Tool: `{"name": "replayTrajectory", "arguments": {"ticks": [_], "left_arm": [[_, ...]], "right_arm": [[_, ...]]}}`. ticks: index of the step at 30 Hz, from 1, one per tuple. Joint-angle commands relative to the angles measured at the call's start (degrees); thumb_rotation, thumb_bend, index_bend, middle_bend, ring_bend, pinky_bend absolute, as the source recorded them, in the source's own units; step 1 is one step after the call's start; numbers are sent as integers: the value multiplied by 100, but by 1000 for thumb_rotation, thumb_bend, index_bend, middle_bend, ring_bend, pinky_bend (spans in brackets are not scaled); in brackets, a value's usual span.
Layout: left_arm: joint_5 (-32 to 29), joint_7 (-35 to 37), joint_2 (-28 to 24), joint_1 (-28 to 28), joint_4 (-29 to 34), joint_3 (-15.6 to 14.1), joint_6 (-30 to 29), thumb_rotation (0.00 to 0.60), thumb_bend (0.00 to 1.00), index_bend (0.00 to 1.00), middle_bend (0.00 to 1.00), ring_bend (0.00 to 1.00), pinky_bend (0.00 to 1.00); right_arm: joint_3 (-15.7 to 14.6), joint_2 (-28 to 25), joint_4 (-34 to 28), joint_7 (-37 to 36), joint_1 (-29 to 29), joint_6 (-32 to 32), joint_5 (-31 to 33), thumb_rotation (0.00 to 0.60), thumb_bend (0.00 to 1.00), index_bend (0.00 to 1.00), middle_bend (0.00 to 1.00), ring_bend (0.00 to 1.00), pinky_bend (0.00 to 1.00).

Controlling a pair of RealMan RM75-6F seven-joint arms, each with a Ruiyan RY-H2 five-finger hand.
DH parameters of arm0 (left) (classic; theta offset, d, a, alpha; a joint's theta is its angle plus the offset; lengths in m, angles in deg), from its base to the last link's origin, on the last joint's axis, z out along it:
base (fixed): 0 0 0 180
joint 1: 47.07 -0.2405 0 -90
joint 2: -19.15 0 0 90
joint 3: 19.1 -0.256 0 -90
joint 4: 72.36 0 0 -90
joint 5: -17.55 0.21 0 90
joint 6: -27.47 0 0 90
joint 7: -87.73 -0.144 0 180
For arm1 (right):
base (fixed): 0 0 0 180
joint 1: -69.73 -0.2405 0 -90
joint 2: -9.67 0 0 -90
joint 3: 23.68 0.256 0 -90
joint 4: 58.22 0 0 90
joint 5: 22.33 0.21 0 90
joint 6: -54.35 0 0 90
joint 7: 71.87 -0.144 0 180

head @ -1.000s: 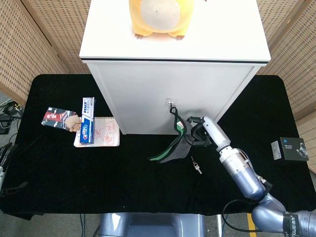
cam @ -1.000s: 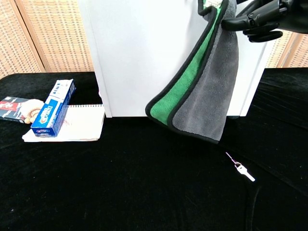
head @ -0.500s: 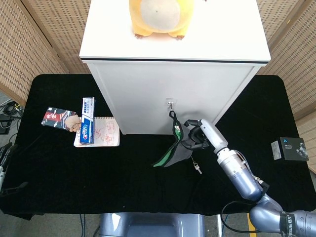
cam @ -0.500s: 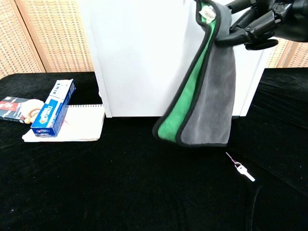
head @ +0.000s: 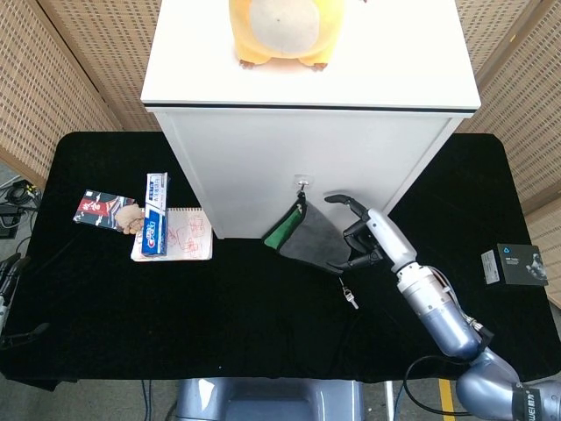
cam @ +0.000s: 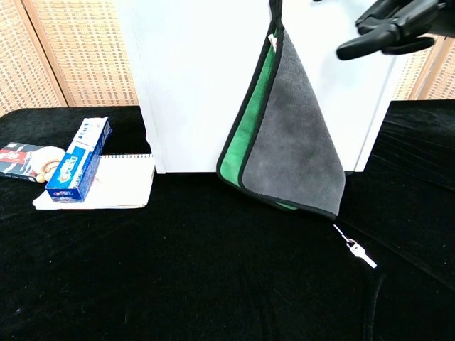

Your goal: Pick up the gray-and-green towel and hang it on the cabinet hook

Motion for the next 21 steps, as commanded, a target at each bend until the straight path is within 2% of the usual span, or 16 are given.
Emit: {"name": "replayTrajectory", "arguments": {"ticks": [1,7,12,14,15,17,18,19,20,21], "left_arm": [[32,30,-14,-16,7,-9,-32,600,0,0,0,0,0],[137,97,-41,-59,12,-38,-126,600,0,0,0,0,0],[240,97,-54,-93,37,-69,-207,600,0,0,0,0,0],[277,77,-63,-97,59,-63,-246,600,0,0,0,0,0],[291,66,-67,-100,73,-62,-261,600,0,0,0,0,0],[318,43,-70,-110,89,-68,-288,600,0,0,0,0,0],[324,26,-66,-118,88,-73,-299,600,0,0,0,0,0],[326,5,-61,-125,88,-72,-314,600,0,0,0,0,0],[325,-17,-53,-133,83,-71,-329,600,0,0,0,0,0],[324,-41,-45,-140,78,-66,-349,600,0,0,0,0,0]], "right_arm": [[-263,-230,115,218,317,-373,-780,600,123,235,1000,1000,1000],[-979,-239,1025,330,1002,-1602,-2706,600,120,284,986,987,1000],[-1404,-10,2345,389,1386,-2757,-3885,600,93,320,871,835,976],[-1473,131,2832,626,1524,-3183,-4139,600,71,330,806,757,853],[-1494,212,3073,780,1604,-3414,-4243,600,47,325,736,683,728],[-1559,342,3447,998,1740,-3753,-4388,600,6,248,503,422,450],[-1617,355,3573,1132,1822,-3824,-4402,600,1,206,404,310,359],[-1677,340,3614,1266,1898,-3828,-4372,600,0,140,252,153,232],[-1739,300,3599,1376,1962,-3773,-4323,600,0,80,123,52,125],[-1800,248,3546,1479,2024,-3699,-4256,600,0,48,62,15,73]]}}
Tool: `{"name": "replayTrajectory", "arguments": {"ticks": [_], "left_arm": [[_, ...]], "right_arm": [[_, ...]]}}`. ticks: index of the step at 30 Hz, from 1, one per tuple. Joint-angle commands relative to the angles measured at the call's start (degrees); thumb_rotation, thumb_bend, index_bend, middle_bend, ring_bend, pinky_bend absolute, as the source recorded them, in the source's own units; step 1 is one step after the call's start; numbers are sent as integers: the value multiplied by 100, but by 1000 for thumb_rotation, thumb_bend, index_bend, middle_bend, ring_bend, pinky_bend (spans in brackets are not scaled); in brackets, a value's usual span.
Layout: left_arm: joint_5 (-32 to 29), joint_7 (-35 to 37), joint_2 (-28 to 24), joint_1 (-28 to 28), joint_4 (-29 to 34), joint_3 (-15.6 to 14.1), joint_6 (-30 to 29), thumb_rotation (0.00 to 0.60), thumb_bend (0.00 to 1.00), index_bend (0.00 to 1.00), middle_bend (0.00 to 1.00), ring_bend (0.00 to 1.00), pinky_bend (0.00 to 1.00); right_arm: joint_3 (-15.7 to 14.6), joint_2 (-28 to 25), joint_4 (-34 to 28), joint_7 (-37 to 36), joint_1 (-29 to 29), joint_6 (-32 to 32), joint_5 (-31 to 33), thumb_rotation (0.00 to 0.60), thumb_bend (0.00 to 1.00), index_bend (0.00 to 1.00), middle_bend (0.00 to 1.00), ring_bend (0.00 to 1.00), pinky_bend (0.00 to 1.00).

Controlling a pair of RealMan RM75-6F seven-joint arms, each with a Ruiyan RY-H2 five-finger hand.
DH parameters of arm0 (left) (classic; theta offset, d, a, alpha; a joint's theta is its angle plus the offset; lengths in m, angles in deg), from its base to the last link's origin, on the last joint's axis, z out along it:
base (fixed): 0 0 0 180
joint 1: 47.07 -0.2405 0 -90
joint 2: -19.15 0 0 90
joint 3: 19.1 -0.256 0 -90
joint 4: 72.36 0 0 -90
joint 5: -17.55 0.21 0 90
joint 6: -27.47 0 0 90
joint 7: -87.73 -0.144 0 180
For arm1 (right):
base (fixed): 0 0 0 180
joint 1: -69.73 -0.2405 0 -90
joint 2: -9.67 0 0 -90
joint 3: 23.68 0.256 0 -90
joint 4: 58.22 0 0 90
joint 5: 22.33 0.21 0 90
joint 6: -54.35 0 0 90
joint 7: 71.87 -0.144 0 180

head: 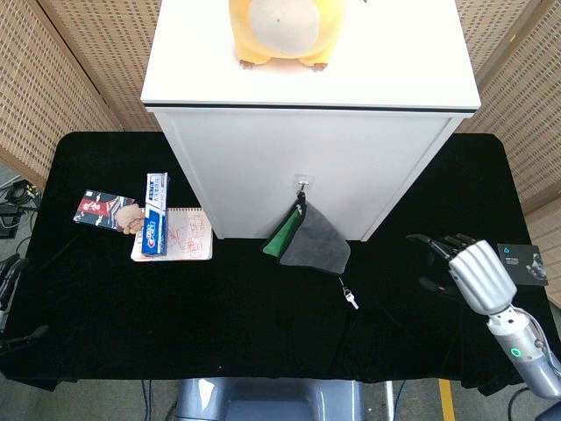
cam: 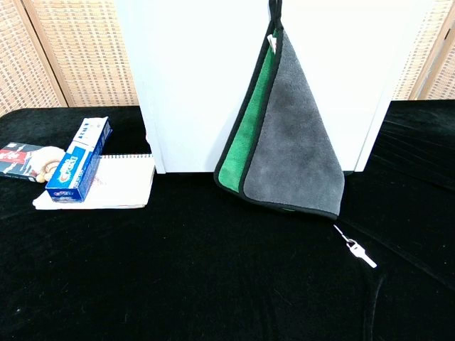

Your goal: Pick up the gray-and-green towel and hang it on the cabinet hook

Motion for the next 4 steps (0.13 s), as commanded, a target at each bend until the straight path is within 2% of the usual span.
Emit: {"name": "replayTrajectory", "arguments": {"ticks": [1,4], "left_arm": [[-1,-64,27,-25,-15,15,-62,600,0,0,0,0,0],[6,-146,94,-71,-48,46,-192,600,0,0,0,0,0]], "right_arm": [[-362,-15,81,625,437,32,23,600,0,17,12,0,26],[-465,-188,-347,1213,682,268,419,600,0,0,0,0,0]]}}
